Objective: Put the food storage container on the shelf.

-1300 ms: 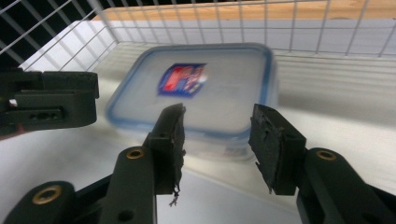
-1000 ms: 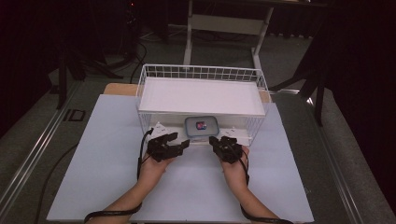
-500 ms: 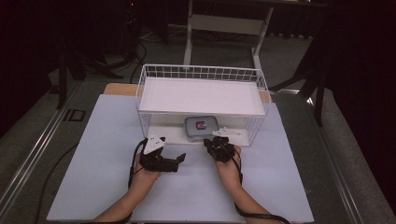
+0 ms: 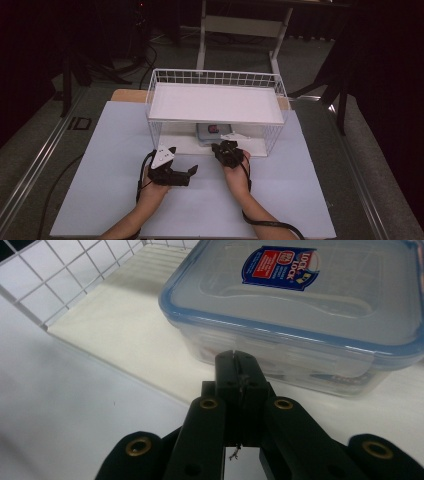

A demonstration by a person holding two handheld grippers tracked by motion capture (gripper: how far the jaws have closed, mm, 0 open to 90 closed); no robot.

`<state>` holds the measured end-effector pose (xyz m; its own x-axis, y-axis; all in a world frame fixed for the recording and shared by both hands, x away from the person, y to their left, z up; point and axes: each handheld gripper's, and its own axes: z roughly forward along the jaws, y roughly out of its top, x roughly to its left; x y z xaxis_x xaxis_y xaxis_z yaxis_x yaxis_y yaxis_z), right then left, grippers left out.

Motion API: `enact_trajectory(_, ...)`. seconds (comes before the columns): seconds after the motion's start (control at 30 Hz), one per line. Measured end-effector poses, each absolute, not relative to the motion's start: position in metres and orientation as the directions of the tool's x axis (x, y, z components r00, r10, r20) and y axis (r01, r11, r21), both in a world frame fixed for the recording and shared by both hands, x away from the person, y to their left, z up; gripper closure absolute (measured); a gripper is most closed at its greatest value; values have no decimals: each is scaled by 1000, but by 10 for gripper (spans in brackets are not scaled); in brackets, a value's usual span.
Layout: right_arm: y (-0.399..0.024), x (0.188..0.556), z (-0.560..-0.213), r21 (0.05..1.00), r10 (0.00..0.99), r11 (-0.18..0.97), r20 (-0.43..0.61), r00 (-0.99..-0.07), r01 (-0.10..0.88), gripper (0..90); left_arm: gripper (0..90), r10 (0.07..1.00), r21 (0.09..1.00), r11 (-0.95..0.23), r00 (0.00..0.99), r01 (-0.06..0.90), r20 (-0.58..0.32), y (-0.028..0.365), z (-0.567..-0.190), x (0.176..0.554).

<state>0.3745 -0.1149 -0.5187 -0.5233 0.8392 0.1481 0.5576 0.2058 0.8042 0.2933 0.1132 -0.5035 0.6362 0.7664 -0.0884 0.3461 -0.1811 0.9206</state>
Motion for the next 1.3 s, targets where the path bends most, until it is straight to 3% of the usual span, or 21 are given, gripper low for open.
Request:
enact_trajectory(0.43, -103, 386, -517, 813, 844, 210, 129, -520, 542, 896, 10, 762, 922, -178, 642, 343, -92, 114, -503, 292)
enact_trajectory(0.7, -112, 368, -511, 822, 821, 241, 110, -560, 516, 868, 10, 755, 924, -178, 649, 339, -92, 113, -502, 293)
enact_trajectory(0.8, -116, 363, -509, 825, 817, 243, 109, -566, 510, 819, 10, 714, 931, -180, 693, 316, -97, 113, -498, 293)
enact_trajectory(0.9, -126, 352, -503, 839, 804, 261, 84, -588, 477, 694, 10, 688, 933, -214, 722, 289, -66, 112, -490, 292)
enact_trajectory(1.17, -144, 336, -496, 849, 785, 255, 98, -612, 463, 621, 10, 642, 932, -210, 761, 295, -97, 111, -484, 287)
enact_trajectory(1.2, -148, 332, -495, 852, 780, 242, 113, -615, 465, 549, 10, 633, 931, -215, 768, 296, -98, 112, -484, 286)
enact_trajectory(1.27, -150, 330, -494, 852, 778, 241, 116, -617, 465, 524, 10, 628, 930, -215, 772, 298, -103, 111, -483, 284)
enact_trajectory(1.3, -152, 325, -493, 855, 767, 249, 113, -631, 456, 454, 10, 623, 928, -215, 775, 304, -110, 112, -483, 283)
